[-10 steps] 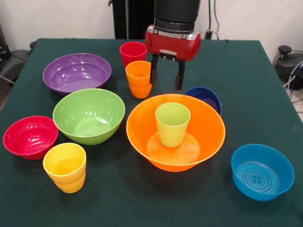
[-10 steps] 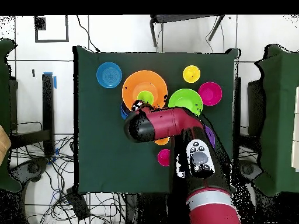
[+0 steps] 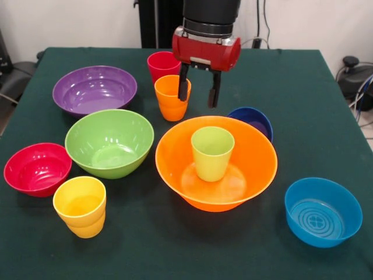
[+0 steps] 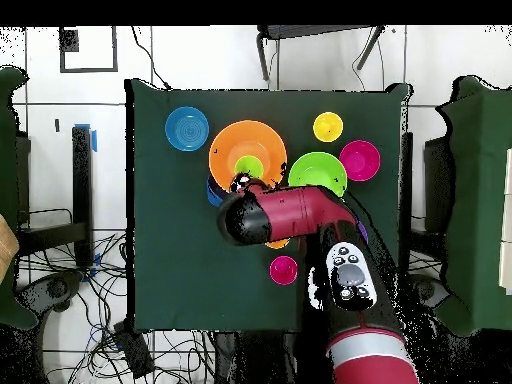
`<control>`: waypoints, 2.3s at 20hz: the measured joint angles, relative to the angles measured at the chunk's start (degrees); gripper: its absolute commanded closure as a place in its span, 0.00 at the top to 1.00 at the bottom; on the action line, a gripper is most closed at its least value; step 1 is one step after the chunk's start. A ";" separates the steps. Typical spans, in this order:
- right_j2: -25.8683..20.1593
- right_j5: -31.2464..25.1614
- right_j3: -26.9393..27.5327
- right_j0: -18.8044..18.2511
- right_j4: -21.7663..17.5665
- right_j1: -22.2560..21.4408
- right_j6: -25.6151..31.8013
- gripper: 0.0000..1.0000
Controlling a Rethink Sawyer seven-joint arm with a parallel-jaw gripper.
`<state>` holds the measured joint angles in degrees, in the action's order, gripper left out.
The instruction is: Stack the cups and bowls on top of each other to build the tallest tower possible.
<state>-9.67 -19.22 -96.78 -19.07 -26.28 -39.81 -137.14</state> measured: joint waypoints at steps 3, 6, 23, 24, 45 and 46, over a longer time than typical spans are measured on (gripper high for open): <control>-0.42 0.01 -1.43 -1.19 0.01 -0.02 0.00 1.00; -1.15 0.00 -4.14 -3.05 0.00 -0.19 0.00 1.00; -2.74 0.04 -13.76 -8.11 -3.42 -0.61 0.00 1.00; -2.74 0.02 -13.77 -8.06 -3.52 -0.60 0.00 1.00; -1.58 0.61 -10.29 -4.68 -7.18 4.93 0.00 1.00; -1.32 0.89 -9.87 -4.22 -7.65 5.51 0.00 1.00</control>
<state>-10.99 -18.33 -106.65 -23.30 -33.93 -34.30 -137.14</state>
